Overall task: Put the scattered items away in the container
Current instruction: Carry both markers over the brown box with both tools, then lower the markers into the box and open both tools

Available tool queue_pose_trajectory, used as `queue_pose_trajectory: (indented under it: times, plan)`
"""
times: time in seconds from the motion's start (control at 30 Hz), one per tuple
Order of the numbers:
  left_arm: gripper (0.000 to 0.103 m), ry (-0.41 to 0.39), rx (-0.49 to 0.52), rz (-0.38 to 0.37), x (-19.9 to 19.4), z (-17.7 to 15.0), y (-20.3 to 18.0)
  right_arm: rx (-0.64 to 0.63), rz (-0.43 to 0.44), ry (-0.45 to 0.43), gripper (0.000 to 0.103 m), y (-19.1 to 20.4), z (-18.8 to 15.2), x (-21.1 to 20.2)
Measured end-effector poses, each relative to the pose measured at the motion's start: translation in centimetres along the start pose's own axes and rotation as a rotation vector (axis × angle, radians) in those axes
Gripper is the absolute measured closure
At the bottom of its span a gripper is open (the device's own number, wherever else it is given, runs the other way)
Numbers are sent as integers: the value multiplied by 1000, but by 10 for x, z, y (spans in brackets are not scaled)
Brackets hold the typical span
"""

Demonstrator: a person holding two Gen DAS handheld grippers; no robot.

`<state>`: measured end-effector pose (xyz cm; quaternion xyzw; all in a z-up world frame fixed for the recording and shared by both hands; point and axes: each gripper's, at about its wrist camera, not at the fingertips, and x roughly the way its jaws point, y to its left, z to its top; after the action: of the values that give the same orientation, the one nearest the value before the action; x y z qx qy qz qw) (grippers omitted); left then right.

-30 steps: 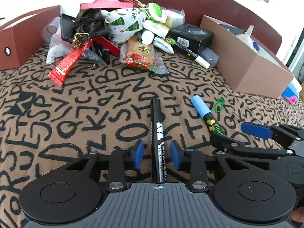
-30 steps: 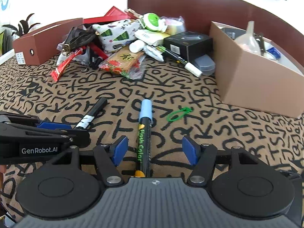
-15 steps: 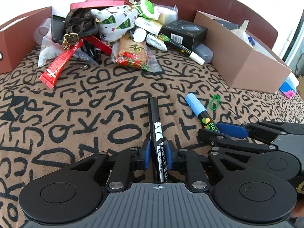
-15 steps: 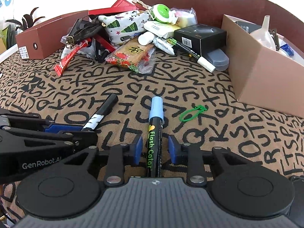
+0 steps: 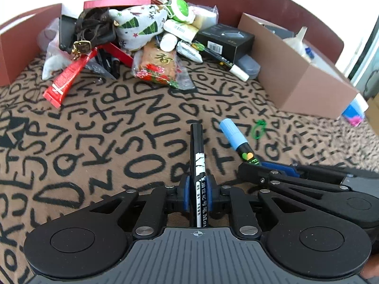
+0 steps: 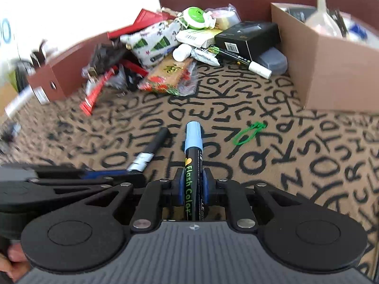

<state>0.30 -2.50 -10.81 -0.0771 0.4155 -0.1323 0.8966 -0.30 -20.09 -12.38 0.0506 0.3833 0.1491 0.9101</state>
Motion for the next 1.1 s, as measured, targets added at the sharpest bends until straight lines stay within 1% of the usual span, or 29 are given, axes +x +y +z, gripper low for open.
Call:
queue_pose_trajectory:
  times: [0.1, 0.2, 0.33, 0.43, 0.57, 0.7, 0.87, 0.93, 1.03, 1.1]
  plan:
    - [92, -26, 20, -8, -9, 4, -9, 16, 12, -29, 85, 0, 4, -11]
    - [92, -65, 29, -33, -21, 14, -19, 11, 8, -73, 85, -1, 13, -24]
    - [92, -135, 62, -72, -38, 40, -37, 6, 3, -145, 85, -7, 31, -45]
    - [92, -187, 98, -109, -48, 62, -55, 0, -23, -211, 85, -15, 48, -61]
    - [92, -247, 132, -148, -54, 90, -85, 22, -47, -277, 85, -35, 70, -77]
    - [92, -266, 145, -202, -45, 117, -115, 37, -94, -337, 85, -59, 93, -91]
    - [92, -281, 140, -276, -23, 152, -151, 24, -218, -408, 85, -90, 117, -99]
    - [92, -279, 152, -303, -10, 167, -167, 58, -242, -424, 85, -108, 123, -99]
    - [92, -297, 189, -317, 5, 183, -191, 118, -286, -452, 85, -137, 134, -94]
    - [92, -291, 206, -332, 17, 195, -207, 157, -314, -458, 85, -156, 143, -88]
